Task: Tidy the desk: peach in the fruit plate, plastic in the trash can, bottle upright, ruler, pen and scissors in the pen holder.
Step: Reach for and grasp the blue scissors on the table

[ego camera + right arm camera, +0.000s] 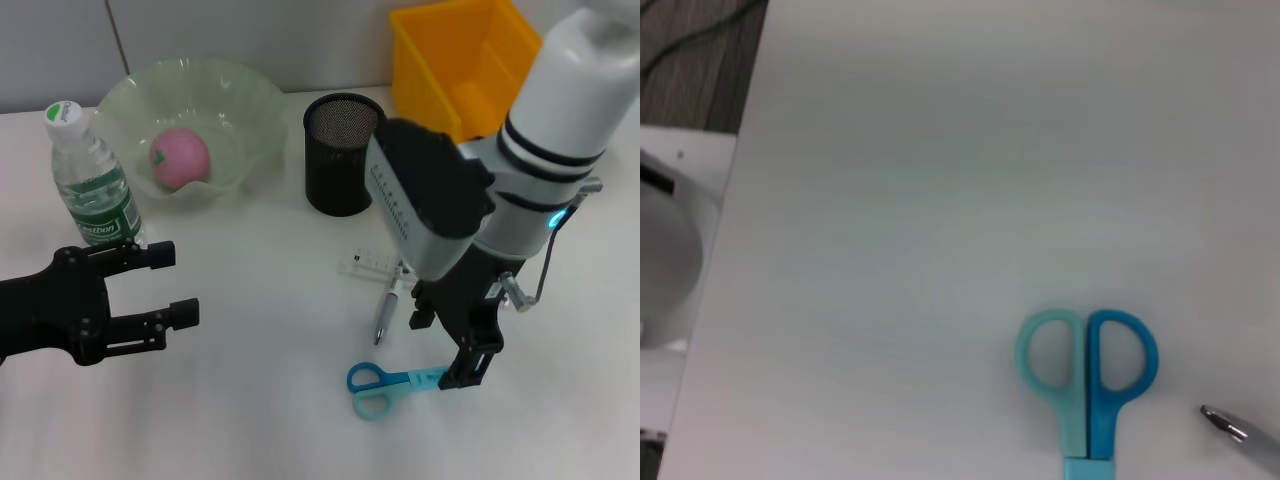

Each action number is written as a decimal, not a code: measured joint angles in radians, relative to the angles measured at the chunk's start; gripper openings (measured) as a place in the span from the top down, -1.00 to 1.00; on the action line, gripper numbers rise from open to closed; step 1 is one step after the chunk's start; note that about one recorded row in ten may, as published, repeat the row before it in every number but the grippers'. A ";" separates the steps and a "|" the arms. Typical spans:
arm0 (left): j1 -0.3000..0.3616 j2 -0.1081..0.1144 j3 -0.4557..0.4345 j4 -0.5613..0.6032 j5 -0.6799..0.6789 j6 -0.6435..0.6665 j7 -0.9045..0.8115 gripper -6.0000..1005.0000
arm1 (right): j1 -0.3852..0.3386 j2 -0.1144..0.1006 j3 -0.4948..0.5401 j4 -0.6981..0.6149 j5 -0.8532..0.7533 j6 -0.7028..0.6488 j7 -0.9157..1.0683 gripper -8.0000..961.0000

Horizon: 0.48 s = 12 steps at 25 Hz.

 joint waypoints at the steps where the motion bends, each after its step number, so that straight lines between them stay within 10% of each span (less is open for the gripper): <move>1: 0.001 0.000 0.000 0.000 0.000 -0.002 0.000 -0.59 | -0.001 0.001 -0.015 0.001 0.000 0.005 0.001 -0.41; 12: 0.017 0.002 -0.009 -0.004 -0.002 -0.013 0.035 -0.59 | 0.007 0.006 -0.119 0.030 0.038 0.061 0.014 -0.36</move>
